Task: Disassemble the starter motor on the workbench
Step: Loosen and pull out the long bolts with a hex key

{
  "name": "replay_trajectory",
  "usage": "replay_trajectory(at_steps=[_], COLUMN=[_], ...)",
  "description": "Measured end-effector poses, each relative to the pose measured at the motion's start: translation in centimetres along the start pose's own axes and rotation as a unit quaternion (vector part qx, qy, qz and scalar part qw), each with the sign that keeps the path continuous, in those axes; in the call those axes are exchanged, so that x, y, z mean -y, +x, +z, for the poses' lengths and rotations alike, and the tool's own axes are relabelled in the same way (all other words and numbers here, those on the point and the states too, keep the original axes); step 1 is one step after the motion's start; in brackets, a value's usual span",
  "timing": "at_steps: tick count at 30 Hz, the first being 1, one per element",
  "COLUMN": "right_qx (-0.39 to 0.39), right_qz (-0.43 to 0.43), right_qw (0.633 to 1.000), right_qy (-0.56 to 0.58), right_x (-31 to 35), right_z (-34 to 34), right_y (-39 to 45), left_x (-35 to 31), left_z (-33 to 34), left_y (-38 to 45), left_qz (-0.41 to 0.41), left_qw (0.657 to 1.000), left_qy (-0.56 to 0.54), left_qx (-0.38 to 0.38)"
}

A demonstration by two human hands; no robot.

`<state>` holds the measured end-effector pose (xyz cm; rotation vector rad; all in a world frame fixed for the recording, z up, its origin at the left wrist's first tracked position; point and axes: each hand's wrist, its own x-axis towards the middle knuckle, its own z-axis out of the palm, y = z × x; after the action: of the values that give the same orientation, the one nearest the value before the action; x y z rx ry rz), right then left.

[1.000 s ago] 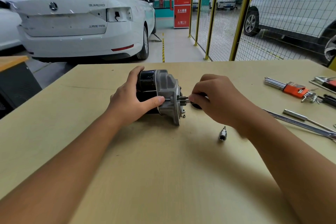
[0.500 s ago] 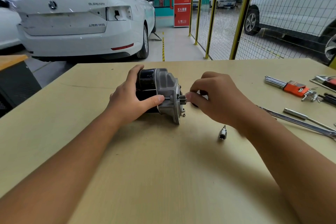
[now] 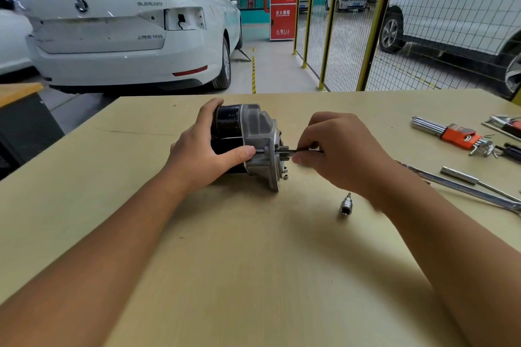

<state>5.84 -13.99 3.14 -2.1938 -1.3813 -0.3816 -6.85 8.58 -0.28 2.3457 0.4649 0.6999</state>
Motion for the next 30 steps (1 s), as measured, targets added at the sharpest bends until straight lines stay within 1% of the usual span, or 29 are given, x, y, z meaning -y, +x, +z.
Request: replay_trajectory(at_steps=[10,17,24,30], right_qx=[-0.005,0.080,0.060,0.059], right_qz=[-0.005,0.010,0.025,0.027], right_qw=[1.000,0.997,0.997,0.998], right_qy=[0.014,-0.007,-0.028,-0.013], right_x=[-0.3,-1.3,-1.1,-1.3], right_z=[-0.1,-0.2,-0.2,0.1], right_y=[-0.1,0.2,0.2,0.2], left_x=[0.0,-0.1,-0.1,-0.1], left_z=[0.0,0.0,0.0,0.0], left_y=[0.0,-0.1,-0.1,-0.1], left_qz=[0.001,-0.001,-0.002,-0.003], left_qw=[1.000,1.000,1.000,1.000], left_qy=[0.006,0.003,0.004,0.001], left_qx=[0.001,0.001,0.002,0.002])
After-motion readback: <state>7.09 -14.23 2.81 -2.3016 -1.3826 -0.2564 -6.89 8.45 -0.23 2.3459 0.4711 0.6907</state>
